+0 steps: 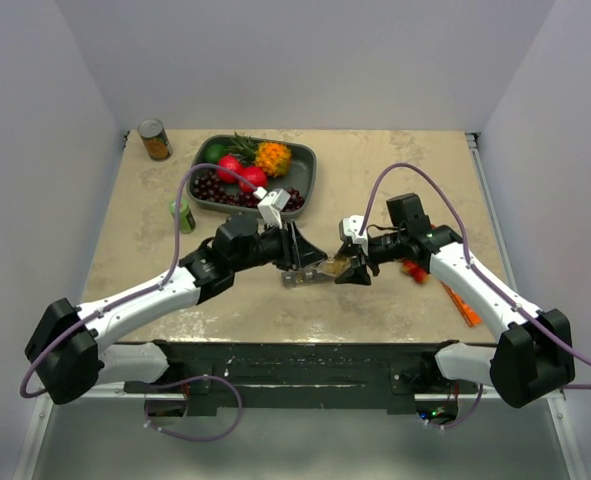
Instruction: Sort the pills into containers
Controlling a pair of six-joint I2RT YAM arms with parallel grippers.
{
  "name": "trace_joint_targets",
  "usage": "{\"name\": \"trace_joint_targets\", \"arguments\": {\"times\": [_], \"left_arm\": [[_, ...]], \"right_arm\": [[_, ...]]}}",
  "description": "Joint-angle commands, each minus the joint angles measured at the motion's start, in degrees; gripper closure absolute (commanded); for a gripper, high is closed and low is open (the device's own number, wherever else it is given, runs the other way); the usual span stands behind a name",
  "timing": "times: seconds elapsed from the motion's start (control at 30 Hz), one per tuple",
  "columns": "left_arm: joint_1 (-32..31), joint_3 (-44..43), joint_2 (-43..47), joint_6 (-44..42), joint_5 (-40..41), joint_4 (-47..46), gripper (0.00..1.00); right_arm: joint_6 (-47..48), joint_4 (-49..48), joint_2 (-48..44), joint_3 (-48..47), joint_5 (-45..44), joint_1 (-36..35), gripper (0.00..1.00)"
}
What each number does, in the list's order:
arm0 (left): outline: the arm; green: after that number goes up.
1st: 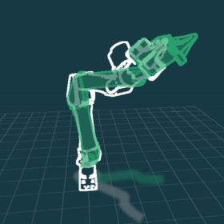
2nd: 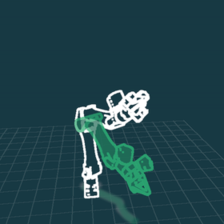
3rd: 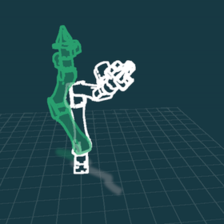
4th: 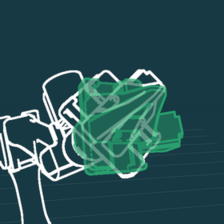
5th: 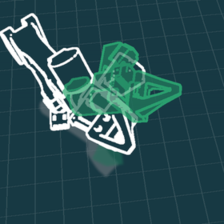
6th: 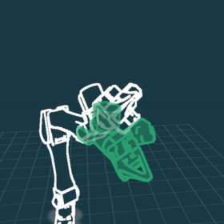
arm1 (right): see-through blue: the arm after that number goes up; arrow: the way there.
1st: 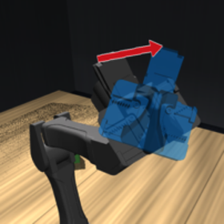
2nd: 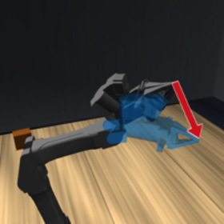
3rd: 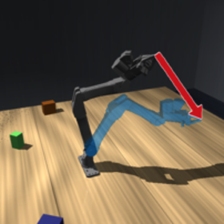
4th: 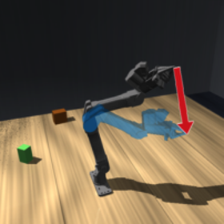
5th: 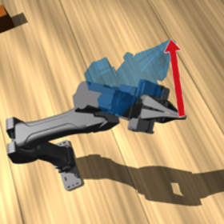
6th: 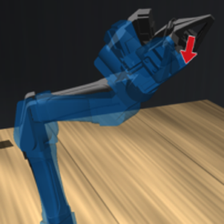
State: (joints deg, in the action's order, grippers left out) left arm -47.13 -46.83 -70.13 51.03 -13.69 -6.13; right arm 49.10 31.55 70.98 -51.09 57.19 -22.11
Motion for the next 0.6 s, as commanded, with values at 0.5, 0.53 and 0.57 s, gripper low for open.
{"name": "trace_joint_targets", "arguments": {"times": [0.5,0.53,0.57], "left_arm": [[6.5,10.5,1.0,-35.1,-19.9,-34.1,0.23],[6.5,11.7,4.1,-33.4,-19.0,-35.7,0.16],[6.6,12.5,5.7,-31.7,-17.2,-36.3,0.05]], "right_arm": [[-0.1,-2.5,-0.8,-1.6,2.4,0.0,1.0],[-0.1,-2.4,-0.8,-1.6,2.3,0.0,1.0],[-0.1,-2.4,-0.8,-1.6,2.4,-0.1,1.0]]}}
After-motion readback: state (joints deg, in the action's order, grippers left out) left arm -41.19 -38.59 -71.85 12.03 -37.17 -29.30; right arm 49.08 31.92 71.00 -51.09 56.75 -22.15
